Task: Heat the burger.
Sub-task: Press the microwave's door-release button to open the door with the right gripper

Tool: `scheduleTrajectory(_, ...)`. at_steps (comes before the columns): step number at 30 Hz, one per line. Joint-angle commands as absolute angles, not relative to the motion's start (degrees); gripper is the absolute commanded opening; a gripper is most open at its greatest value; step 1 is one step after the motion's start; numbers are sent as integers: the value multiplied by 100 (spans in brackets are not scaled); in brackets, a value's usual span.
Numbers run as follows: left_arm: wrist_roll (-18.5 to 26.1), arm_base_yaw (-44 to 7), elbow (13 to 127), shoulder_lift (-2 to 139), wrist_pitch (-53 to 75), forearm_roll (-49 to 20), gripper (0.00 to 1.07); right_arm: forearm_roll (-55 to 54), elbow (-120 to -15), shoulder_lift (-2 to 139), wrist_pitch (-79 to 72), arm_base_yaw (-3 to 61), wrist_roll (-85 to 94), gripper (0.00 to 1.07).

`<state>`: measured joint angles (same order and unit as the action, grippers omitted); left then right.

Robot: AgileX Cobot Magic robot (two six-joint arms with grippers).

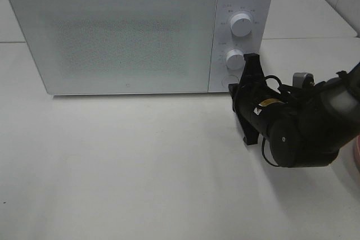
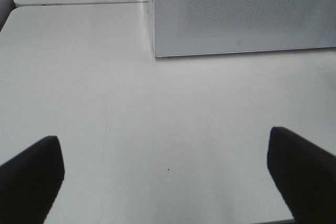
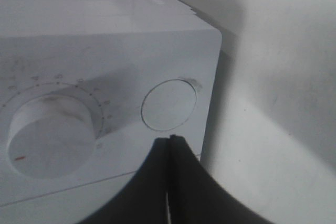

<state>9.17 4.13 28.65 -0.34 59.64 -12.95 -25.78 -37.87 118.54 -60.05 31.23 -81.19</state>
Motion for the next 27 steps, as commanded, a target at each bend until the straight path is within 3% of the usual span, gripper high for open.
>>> scheduleTrajectory(1, 905, 407, 2853, -138, 5953, -1324, 100, -2567, -4068, 11952, -5695, 2962, -8125, 0)
scheduleTrajectory(27, 900, 407, 2853, -138, 5953, -1324, 100, -2876, -4956, 12330, -5810, 2807, -7855, 0)
